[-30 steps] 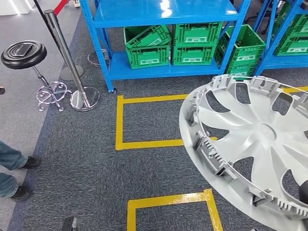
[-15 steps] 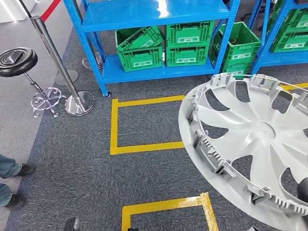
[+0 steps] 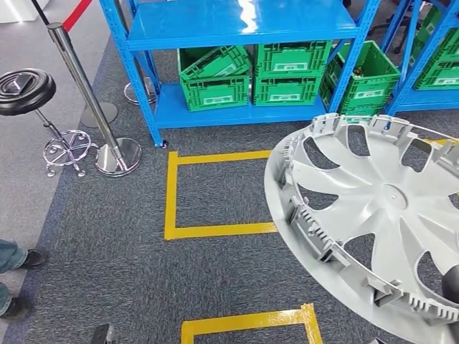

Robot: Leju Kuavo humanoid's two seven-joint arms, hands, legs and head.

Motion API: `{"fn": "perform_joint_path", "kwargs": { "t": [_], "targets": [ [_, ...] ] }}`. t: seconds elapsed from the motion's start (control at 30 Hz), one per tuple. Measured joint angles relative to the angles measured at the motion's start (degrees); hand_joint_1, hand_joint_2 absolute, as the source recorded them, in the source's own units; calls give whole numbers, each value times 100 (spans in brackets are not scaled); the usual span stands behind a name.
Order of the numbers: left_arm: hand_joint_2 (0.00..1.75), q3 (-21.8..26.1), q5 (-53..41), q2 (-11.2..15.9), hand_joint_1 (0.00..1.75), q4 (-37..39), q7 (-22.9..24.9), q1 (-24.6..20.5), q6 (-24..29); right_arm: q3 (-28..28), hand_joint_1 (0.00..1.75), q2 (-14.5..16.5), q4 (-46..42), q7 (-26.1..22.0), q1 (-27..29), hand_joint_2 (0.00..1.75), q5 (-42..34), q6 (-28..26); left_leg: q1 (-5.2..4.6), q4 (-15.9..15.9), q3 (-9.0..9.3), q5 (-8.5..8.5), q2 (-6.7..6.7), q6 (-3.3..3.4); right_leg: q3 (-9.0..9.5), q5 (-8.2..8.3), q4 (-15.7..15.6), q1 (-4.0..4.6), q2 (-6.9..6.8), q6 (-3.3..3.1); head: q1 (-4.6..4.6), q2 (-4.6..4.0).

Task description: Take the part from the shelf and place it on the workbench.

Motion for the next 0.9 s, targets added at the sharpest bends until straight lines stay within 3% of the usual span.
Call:
{"fn": "perform_joint_path", "kwargs": {
  "t": [0.03,0.1,0.17,0.23,0.3,0.4,0.43,0.47,0.53,0.57,0.63,0.67,0.73,0.8,0.87,0.9],
  "targets": [
    [0,1,-10,4,0,2,-3,-3,23,2,175,-3,7,29,4,175,9,0,1,45,70,-90,1,-43,6,325,-257,-12,-29,17,2,0],
    [0,2,-21,15,0,5,-4,-16,56,11,175,-15,17,97,11,175,23,0,-9,150,108,-242,6,-122,44,727,-516,-12,-59,-63,-4,0],
    [0,5,-35,20,0,5,-8,-38,85,17,175,-25,25,91,35,175,11,0,-12,206,100,-325,12,-167,68,750,-492,1,-48,-197,-18,1],
    [0,11,-56,18,0,4,-11,-61,108,21,175,-26,29,36,72,175,-12,0,3,369,54,-362,15,-211,109,745,-496,-14,-40,-250,-36,1],
    [0,15,-72,8,0,4,-13,-79,116,32,175,-26,33,2,89,175,-32,0,36,922,-225,-519,16,-286,173,713,-511,-26,-40,-291,-56,0],
    [0,16,-77,0,0,4,-13,-80,117,41,175,-26,53,-17,99,175,-69,0,82,1881,-838,-919,16,-345,222,656,-513,-15,-30,-324,-67,0],
    [0,17,-78,-1,0,4,-13,-74,117,41,175,-26,68,-16,105,175,-82,0,86,1928,-923,-895,16,-341,239,642,-513,-10,-22,-326,-67,0],
    [0,20,-81,-1,0,4,-11,-69,117,41,175,-26,84,-15,111,175,-97,0,86,1781,-913,-752,16,-326,259,631,-514,-5,-14,-324,-67,0],
    [0,28,-99,3,0,4,-8,-71,117,52,175,-26,116,-15,122,175,-152,0,74,1082,-679,-280,16,-264,299,618,-521,1,-5,-313,-65,0],
    [0,37,-114,5,0,4,-4,-76,117,64,175,-26,135,-15,130,175,-200,0,56,753,-562,-161,15,-222,309,615,-522,7,-1,-296,-66,0],
    [0,59,-157,10,0,2,5,-82,118,98,175,-26,180,-14,154,175,-308,0,23,424,-453,-92,7,-162,305,610,-524,14,3,-234,-68,0],
    [0,72,-175,11,0,1,10,-77,118,115,175,-26,204,-14,173,175,-362,0,11,409,-452,-112,3,-146,306,613,-533,17,5,-191,-72,0],
    [0,100,-225,6,0,-1,21,-61,120,136,175,-26,254,-15,219,175,-459,0,35,332,-423,25,4,-125,295,576,-512,14,2,-120,-68,0],
    [0,131,-264,-3,0,-4,28,-59,120,141,175,-26,310,-15,252,175,-533,0,56,254,-403,111,11,-88,142,328,-175,22,-2,-93,-46,1],
    [0,157,-288,-6,0,-7,31,-55,120,142,175,-26,367,-15,271,175,-581,0,33,249,-418,127,17,-60,-153,-55,516,30,-5,-86,-31,1],
    [0,170,-301,-6,0,-7,31,-51,120,141,175,-26,398,-14,283,175,-598,0,19,251,-422,126,18,-58,-269,-166,805,33,-6,-82,-31,0]
  ]
}}
